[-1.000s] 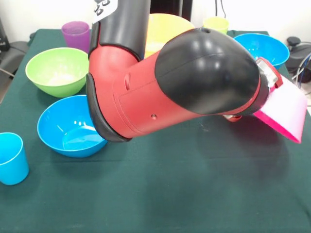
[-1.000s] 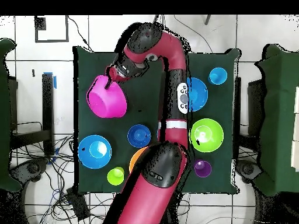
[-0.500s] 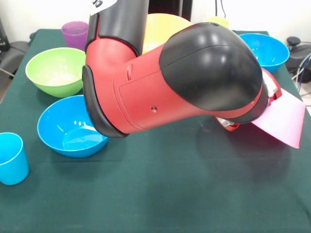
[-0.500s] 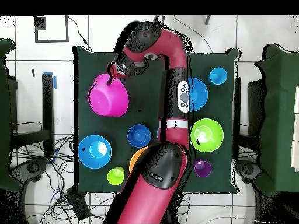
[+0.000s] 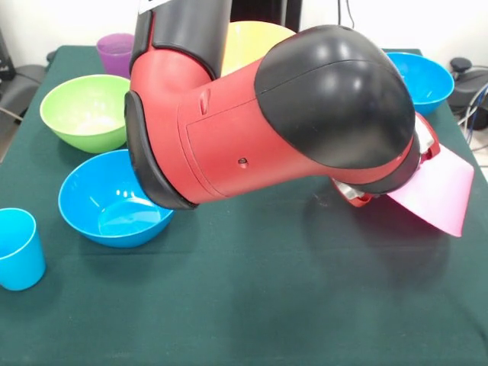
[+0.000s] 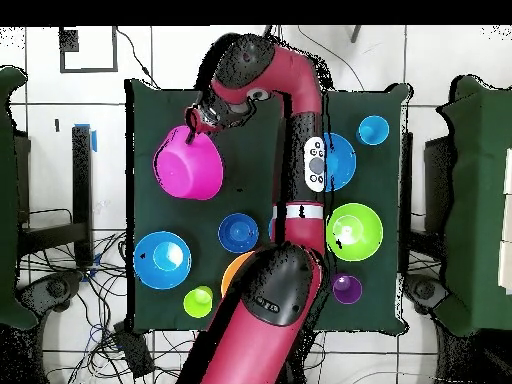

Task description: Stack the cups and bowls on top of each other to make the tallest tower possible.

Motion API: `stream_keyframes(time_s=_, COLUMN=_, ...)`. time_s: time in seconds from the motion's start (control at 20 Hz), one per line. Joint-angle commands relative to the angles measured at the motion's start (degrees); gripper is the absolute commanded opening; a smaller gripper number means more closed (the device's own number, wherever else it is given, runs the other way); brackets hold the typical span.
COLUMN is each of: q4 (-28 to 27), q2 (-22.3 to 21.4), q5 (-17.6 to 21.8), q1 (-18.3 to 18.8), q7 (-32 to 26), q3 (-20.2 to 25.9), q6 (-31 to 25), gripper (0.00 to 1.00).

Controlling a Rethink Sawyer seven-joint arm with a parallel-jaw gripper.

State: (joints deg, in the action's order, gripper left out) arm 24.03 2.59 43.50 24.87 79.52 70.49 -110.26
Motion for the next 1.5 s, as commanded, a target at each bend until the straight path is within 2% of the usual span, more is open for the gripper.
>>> stream_keyframes(time_s=0.05, q4=-0.6, q2=-0.3, q5=7.8, q1=0.61, q7=-22.48, q3=-5.14, q6=6.34, gripper=1.0)
stream_keyframes(time_s=0.4, q4=-5.03, q2=2.64, q5=12.59, q1=0.24, q7=-28.12, q3=-1.97, q6=5.55, gripper=1.0)
stream_keyframes(time_s=0.65, q4=-5.67, q2=3.69, q5=12.7, q1=0.46, q7=-28.45, q3=-0.7, q6=5.07, gripper=1.0)
stream_keyframes(time_s=0.95, q4=-5.34, q2=4.37, q5=12.61, q1=0.79, q7=-28.88, q3=-0.92, q6=7.63, gripper=1.0)
stream_keyframes(time_s=1.1, q4=-6.08, q2=4.84, q5=13.93, q1=0.82, q7=-30.48, q3=-0.17, q6=8.32, gripper=1.0)
stream_keyframes(time_s=1.5, q4=-5.52, q2=7.73, q5=14.69, q1=1.95, q7=-33.71, q3=-0.43, q6=17.77, gripper=1.0)
